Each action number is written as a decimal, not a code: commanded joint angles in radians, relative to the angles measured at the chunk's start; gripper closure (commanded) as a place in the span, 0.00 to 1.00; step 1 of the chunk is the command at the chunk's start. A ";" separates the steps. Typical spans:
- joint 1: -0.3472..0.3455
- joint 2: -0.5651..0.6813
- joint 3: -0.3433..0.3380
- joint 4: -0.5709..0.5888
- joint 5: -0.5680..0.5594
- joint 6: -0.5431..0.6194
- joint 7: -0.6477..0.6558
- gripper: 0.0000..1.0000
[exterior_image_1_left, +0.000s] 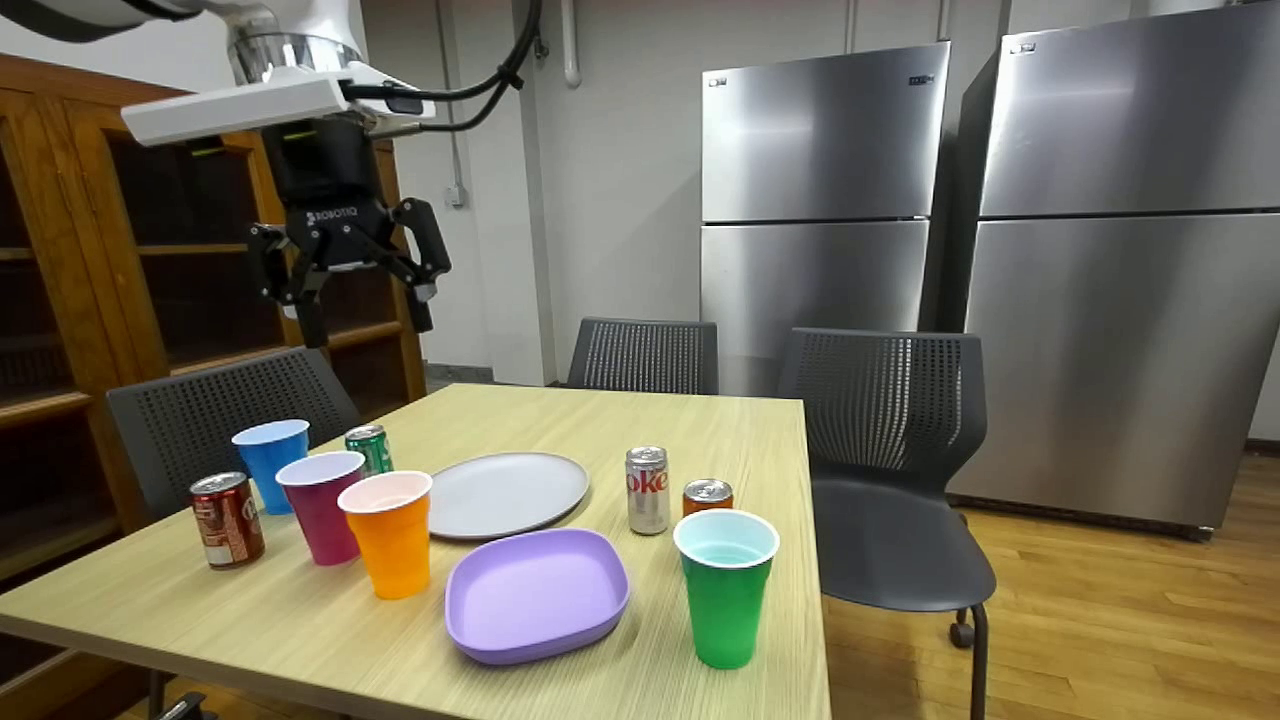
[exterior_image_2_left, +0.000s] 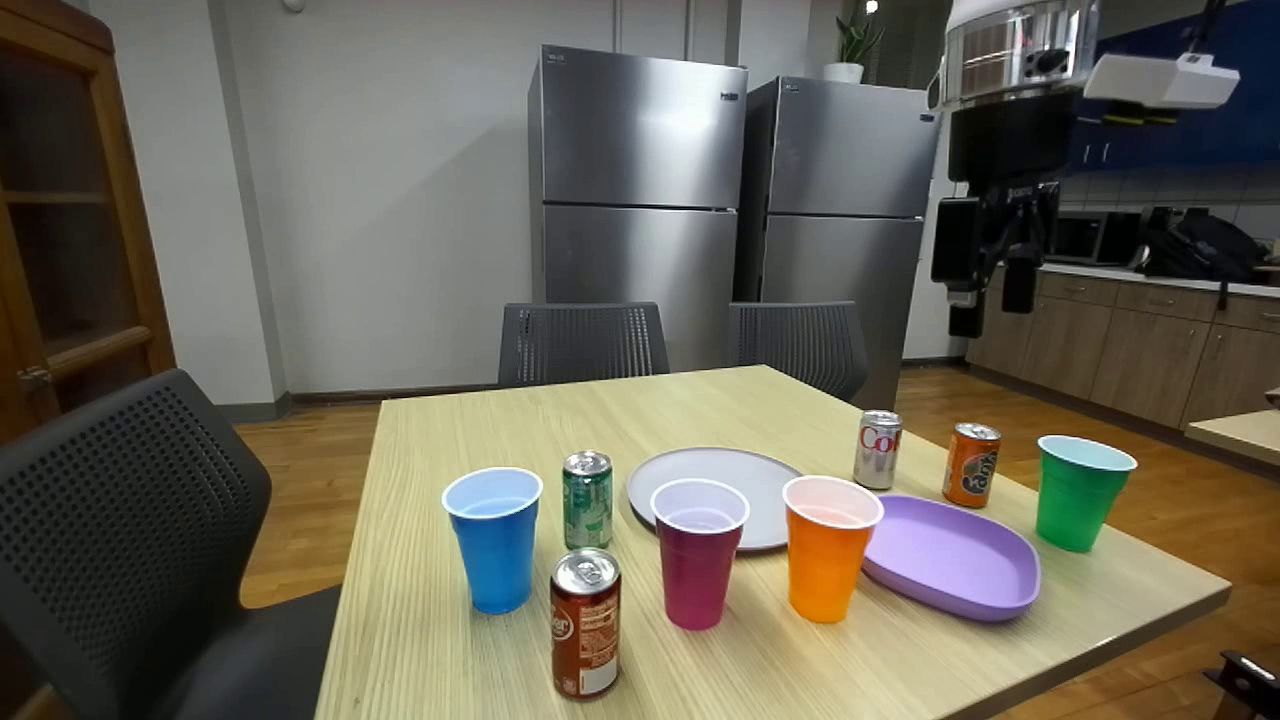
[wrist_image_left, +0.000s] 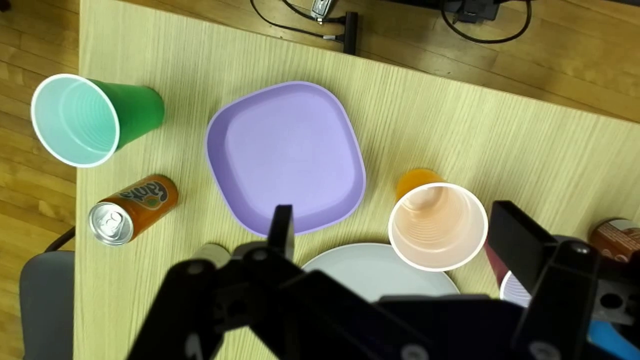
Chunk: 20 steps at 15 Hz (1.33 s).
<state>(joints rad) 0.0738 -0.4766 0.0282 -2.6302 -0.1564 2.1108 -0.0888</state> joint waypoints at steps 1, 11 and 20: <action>-0.004 0.054 0.009 -0.005 0.009 0.066 0.016 0.00; -0.006 0.355 0.023 0.015 0.006 0.454 0.040 0.00; -0.002 0.619 0.013 0.066 0.006 0.698 0.088 0.00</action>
<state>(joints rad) 0.0749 0.0583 0.0387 -2.6139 -0.1457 2.7641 -0.0387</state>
